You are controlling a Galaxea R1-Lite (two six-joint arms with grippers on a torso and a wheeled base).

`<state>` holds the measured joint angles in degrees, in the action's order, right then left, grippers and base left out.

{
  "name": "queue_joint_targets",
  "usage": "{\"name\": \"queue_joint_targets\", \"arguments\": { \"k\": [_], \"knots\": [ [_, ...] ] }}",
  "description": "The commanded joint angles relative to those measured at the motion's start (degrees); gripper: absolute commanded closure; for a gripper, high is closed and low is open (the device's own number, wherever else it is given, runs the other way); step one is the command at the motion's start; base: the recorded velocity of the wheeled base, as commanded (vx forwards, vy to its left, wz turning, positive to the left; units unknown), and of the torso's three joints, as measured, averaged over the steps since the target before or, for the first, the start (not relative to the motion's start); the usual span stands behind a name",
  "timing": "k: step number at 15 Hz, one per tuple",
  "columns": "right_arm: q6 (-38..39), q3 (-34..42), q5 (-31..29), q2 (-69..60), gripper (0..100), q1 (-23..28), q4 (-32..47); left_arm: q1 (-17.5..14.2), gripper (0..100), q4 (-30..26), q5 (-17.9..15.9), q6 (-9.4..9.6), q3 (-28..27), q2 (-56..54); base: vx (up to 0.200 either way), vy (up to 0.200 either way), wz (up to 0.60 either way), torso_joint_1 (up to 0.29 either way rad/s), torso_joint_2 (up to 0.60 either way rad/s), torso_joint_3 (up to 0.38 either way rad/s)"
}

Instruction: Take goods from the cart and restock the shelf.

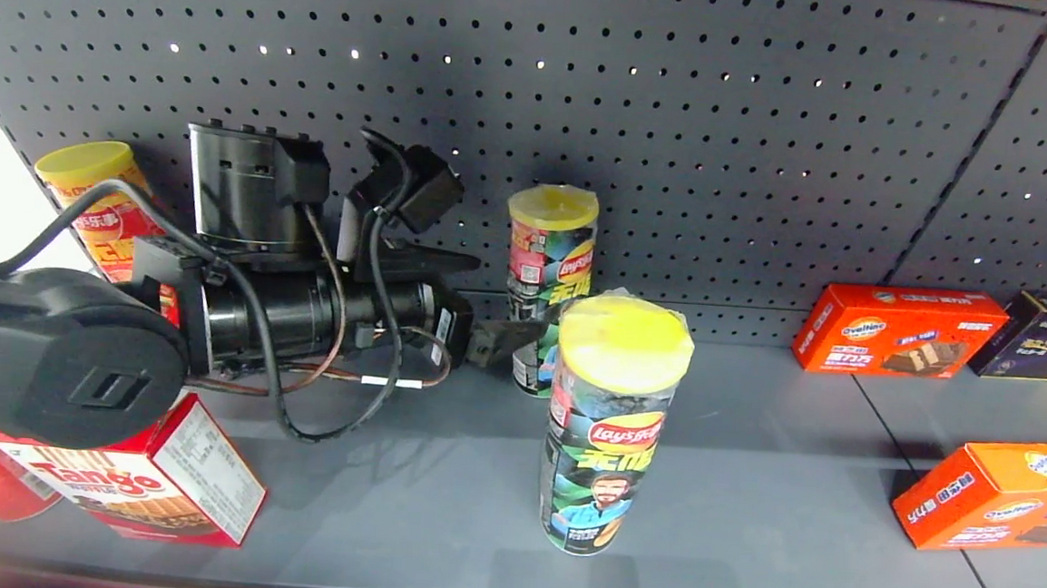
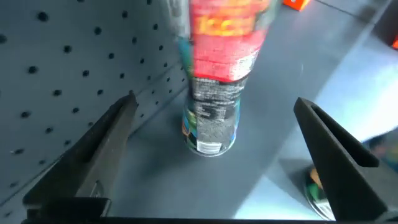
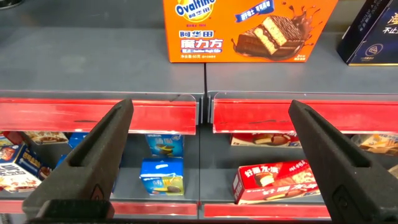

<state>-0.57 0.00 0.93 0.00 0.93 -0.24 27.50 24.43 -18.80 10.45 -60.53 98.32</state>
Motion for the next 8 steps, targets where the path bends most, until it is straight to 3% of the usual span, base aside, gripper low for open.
{"name": "queue_joint_targets", "arguments": {
  "k": [1, 2, 3, 5, 8],
  "knots": [
    [-0.04, 0.00, 0.04, 0.09, 0, -0.05, 0.07, -0.08, 0, -1.40, 0.17, 0.54, -0.12, -2.96, 0.000, 0.000, 0.00, 0.000, 0.00, 0.000],
    [-0.04, 0.00, 0.04, 0.09, 0, -0.05, -0.02, -0.34, 0, -3.69, 2.45, 4.05, -0.56, -2.96, 0.000, 0.000, 0.00, 0.000, 0.00, 0.000],
    [-0.04, 0.00, 0.04, 0.09, 0, -0.05, -0.02, -0.34, 0, -4.57, 4.21, 5.72, -0.91, -2.87, 0.000, 0.000, 0.00, 0.000, 0.00, 0.000],
    [-0.04, 0.00, 0.04, 0.09, 0, -0.05, -0.02, -0.26, 0, -5.01, 5.17, 7.48, -1.96, -2.78, 0.000, 0.000, 0.00, 0.000, 0.00, 0.000],
    [-0.04, 0.00, 0.04, 0.09, 0, -0.05, -0.02, -0.08, 0, -5.09, 8.69, 8.54, -3.72, -0.67, 0.000, 0.000, 0.00, 0.000, 0.00, 0.000]
  ]
}}
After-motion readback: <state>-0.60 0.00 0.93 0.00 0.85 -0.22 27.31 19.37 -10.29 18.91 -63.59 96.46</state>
